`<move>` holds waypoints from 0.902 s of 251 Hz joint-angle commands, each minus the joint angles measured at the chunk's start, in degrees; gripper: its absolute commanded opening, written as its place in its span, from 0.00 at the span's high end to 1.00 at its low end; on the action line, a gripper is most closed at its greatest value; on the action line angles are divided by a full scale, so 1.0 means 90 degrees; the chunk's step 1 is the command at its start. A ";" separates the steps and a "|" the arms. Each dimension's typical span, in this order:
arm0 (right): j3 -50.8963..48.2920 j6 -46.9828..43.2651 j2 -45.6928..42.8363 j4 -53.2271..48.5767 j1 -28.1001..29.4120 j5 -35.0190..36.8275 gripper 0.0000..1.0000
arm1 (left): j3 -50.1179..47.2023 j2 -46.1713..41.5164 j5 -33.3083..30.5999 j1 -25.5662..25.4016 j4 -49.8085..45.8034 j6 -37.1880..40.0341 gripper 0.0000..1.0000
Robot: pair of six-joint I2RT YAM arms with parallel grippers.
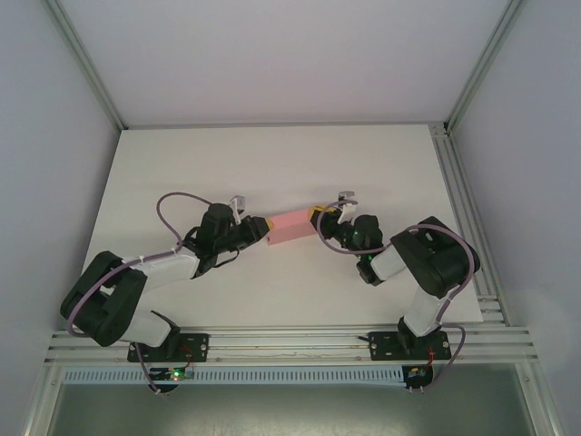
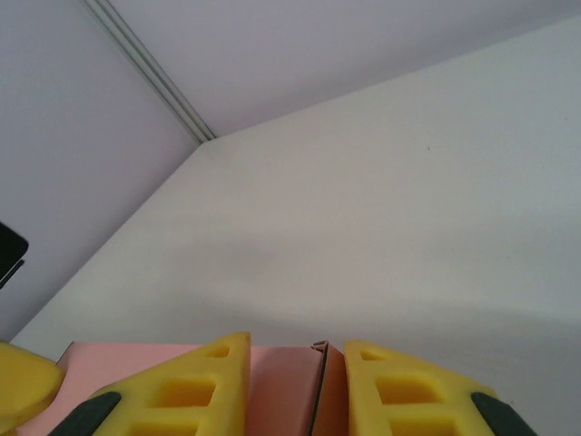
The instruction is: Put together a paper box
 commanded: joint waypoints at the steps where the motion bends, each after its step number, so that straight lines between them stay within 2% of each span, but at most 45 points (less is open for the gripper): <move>1: -0.0926 -0.0733 0.0528 -0.1805 0.0085 -0.0905 1.00 | -0.0488 0.0819 -0.0671 0.0071 -0.2061 0.0422 1.00; 69: -0.0663 -0.0839 0.0357 -0.2385 0.0080 -0.0990 1.00 | -0.0168 0.1041 -0.0464 0.0067 -0.2167 0.0610 1.00; 98: -0.0421 -0.0867 -0.0075 -0.3395 0.0069 -0.0864 1.00 | 0.0075 0.1022 -0.0458 0.0071 -0.2401 0.0799 1.00; 127: 0.0361 -0.0709 -0.0632 -0.4825 0.0062 -0.0718 0.99 | 0.0423 0.0940 -0.0507 0.0072 -0.2876 0.0979 1.00; 142: 0.0915 -0.0661 -0.0898 -0.5763 0.0057 -0.0531 0.89 | 0.0709 0.0878 -0.0675 0.0073 -0.3258 0.1095 0.87; 152: 0.1248 -0.0623 -0.1023 -0.6282 0.0063 -0.0357 0.77 | 0.0932 0.0856 -0.0818 0.0070 -0.3534 0.1193 0.79; 174: 0.1961 -0.0505 -0.1174 -0.7267 0.0021 -0.0156 0.75 | 0.1374 0.0845 -0.0925 0.0071 -0.3923 0.1378 0.73; 188: 0.2371 -0.0466 -0.1226 -0.7734 0.0019 -0.0045 0.73 | 0.1616 0.0836 -0.0908 0.0074 -0.4085 0.1479 0.63; 197: 0.2565 -0.0492 -0.1262 -0.7903 0.0041 -0.0028 0.68 | 0.1746 0.0828 -0.0916 0.0080 -0.4195 0.1526 0.61; 204: 0.2711 -0.0451 -0.1295 -0.8044 0.0042 0.0027 0.62 | 0.1832 0.0804 -0.0925 0.0071 -0.4265 0.1559 0.56; 212: 0.2852 -0.0446 -0.1327 -0.8180 0.0049 0.0061 0.61 | 0.1914 0.0773 -0.0968 0.0075 -0.4342 0.1602 0.51; 226: 0.3095 -0.0509 -0.1379 -0.8378 0.0053 0.0136 0.56 | 0.2050 0.0721 -0.1044 0.0079 -0.4463 0.1667 0.49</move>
